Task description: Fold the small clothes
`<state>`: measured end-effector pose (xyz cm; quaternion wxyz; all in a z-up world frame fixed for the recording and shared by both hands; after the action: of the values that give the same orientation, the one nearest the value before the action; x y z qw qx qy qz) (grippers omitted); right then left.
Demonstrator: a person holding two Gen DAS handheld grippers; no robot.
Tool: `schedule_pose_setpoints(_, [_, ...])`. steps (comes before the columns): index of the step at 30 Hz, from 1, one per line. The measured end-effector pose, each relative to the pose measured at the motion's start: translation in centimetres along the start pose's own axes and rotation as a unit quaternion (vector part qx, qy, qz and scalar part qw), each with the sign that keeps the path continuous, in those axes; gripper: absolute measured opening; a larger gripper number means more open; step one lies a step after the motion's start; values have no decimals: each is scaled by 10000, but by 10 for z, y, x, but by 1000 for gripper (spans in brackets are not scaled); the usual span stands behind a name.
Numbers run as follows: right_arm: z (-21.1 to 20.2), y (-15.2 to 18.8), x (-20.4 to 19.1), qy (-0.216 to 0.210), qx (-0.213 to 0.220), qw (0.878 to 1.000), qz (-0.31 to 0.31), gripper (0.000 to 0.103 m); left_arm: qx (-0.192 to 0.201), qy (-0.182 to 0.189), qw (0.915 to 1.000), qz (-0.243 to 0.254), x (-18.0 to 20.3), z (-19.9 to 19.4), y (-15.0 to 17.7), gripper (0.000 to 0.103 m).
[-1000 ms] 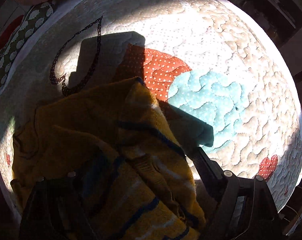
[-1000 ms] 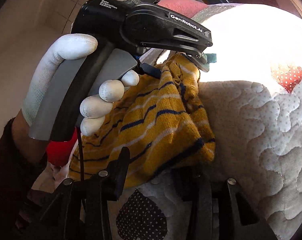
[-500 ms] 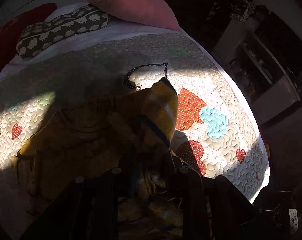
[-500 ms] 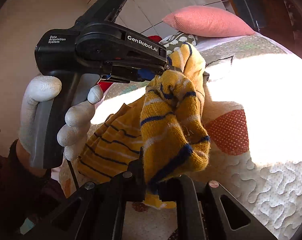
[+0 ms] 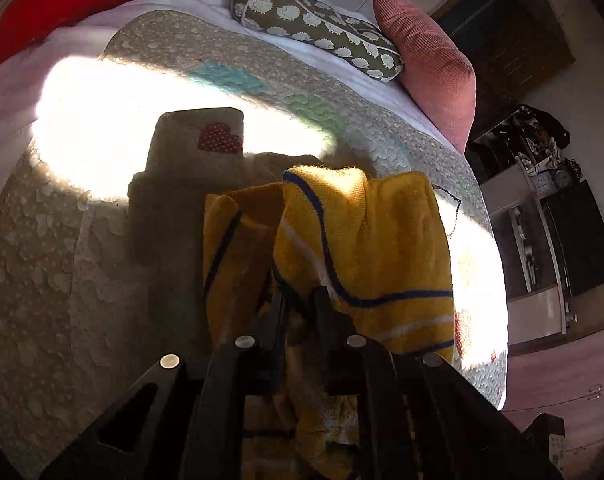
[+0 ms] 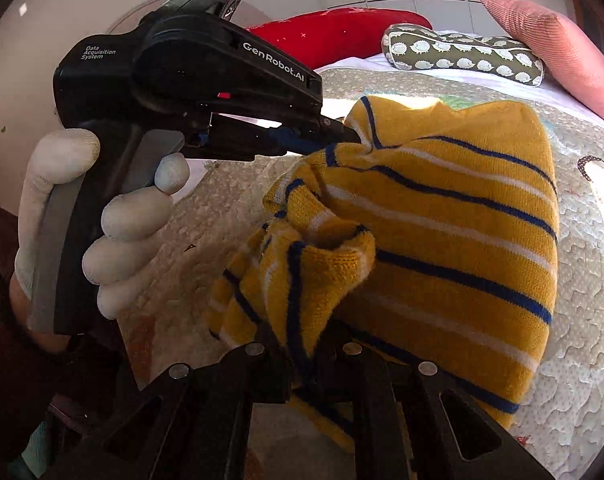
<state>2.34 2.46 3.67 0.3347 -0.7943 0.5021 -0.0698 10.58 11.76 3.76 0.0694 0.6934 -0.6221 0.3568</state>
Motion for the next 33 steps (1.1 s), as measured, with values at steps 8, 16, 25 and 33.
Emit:
schedule_pose_setpoints(8, [10,10,-50,-158,-81,9946,-1022,61,385,462,9968,-526,-42,-42,3,23])
schedule_pose_setpoints(16, [-45,1,-29,-660,64,9969,-428,59,659,-40,9972,-352,-48,-80,46,35])
schedule_pose_setpoints(25, [-9,-93,59,343,-182,9980,489,41,416,-261,9986,184,-8,-58,106,35])
schedule_pose_setpoints(33, [96,-116,42,-148,-1229,9864,1084,41,278,-358,9988,-172,-33,-50,135,31])
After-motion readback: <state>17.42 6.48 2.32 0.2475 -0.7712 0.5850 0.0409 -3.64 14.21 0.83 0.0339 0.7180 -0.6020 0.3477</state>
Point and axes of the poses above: each gripper's, at about its wrist camera, not at the fingertips, and z roughly the way its jaws point, x to its right, y to its underside, the point moved 4 cm from there along z, roughly the way its jaws point, and after that the axes turned 6 degrees about y, right-handed, at the moved point
